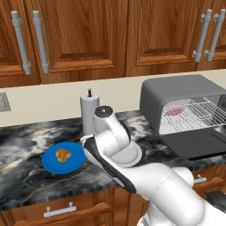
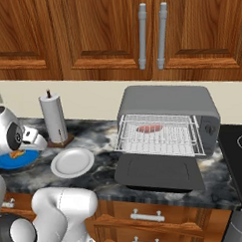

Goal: Open the toaster oven door. Place the bread on the top rack in the toaster oven and place the steak on the bottom rack.

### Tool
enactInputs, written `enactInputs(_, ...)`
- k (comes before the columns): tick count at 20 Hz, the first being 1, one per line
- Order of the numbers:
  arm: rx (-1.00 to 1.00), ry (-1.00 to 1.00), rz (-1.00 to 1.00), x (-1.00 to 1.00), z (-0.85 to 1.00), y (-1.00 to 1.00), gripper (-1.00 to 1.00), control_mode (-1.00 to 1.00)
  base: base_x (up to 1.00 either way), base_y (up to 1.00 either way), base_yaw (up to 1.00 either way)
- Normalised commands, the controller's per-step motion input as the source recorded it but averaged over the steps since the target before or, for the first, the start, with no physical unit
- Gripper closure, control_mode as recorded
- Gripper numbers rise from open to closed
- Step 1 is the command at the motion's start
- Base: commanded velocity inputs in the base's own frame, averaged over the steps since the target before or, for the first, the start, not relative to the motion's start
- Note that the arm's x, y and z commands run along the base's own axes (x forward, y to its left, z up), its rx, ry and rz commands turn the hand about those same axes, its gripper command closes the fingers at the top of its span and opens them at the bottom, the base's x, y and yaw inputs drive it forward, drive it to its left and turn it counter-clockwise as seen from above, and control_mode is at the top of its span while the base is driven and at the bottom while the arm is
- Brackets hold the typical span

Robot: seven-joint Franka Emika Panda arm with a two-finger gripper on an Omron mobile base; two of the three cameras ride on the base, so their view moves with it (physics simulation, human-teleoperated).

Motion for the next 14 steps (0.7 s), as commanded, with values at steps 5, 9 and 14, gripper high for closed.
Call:
enactInputs(5, 0.00, 0.02, 0.08, 0.26, -0.04, 0.79, -1.00, -1.00, 0.00, 0.00, 0.00)
enactInputs(9, 0.00, 0.06, 0.10, 0.20, -0.10, 0.79, -1.00, -1.00, 0.00, 0.00, 0.00)
enactInputs(14, 0.07, 0.08, 0.06, 0.13, -0.17, 0.60, -1.00, -1.00, 0.00, 0.00, 0.00)
